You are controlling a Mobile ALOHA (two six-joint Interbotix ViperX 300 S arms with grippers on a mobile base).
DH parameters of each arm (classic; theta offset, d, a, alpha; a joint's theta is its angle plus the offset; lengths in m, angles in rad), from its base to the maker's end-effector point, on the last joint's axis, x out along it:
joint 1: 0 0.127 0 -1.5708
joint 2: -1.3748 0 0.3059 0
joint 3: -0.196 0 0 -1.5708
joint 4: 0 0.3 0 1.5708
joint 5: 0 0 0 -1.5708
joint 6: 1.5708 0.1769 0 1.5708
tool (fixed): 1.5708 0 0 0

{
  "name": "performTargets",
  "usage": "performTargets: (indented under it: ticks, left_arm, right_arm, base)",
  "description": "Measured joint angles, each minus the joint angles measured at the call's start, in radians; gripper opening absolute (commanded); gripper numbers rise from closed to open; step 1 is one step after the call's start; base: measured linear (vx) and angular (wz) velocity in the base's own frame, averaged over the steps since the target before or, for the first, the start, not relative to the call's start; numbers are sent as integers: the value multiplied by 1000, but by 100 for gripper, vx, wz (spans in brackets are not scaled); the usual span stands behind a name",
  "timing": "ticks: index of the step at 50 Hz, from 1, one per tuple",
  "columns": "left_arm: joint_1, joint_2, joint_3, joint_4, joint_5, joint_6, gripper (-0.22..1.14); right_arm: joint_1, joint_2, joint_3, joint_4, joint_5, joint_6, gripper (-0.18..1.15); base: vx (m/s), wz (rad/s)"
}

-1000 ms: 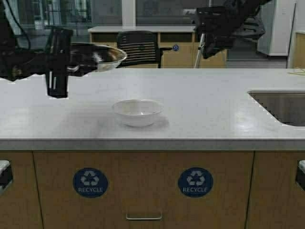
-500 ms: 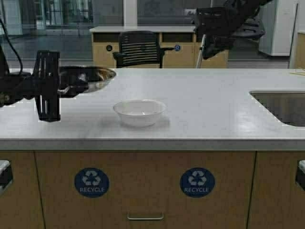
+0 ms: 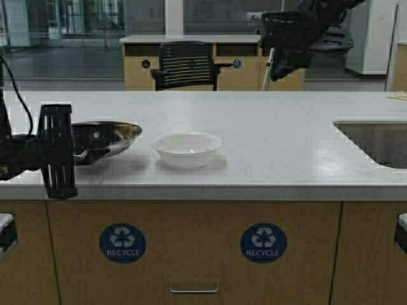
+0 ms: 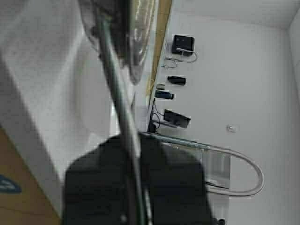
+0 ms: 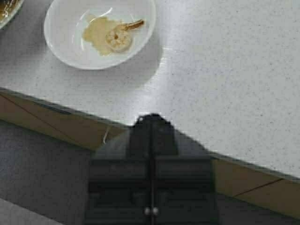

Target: Add oil to the pan and cook the shrimp and serve it

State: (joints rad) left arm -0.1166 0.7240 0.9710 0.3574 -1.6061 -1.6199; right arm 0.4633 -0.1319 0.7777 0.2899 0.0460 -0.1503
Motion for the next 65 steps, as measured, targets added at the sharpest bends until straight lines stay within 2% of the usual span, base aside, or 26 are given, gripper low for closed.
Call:
performTargets:
  ticks: [35,43,49,61,63,65]
  left_arm:
    - [0,129,-103,21,-11,0,4]
    - [2,140,-115,26,-12,0,8]
    - [2,141,-127,31,-14,0,26]
    - [-2,150,-150,32,-21,8,101]
    - [0,152,-152,32,-25,9,106]
    - [0,150,-155,31,-28,12,106]
  right_arm:
    - [0,14,0,0,0,0,5]
    - [0,17,0,2,0,0,5]
    - [0,17,0,0,0,0,5]
    - [0,18,0,0,2,0,5]
    - [0,18,-2,2,2,0,5]
    - [0,18,0,2,0,0,5]
  base:
    - [0,0]
    - [0,0]
    - [0,0]
    - [0,0]
    - [0,0]
    - [0,0]
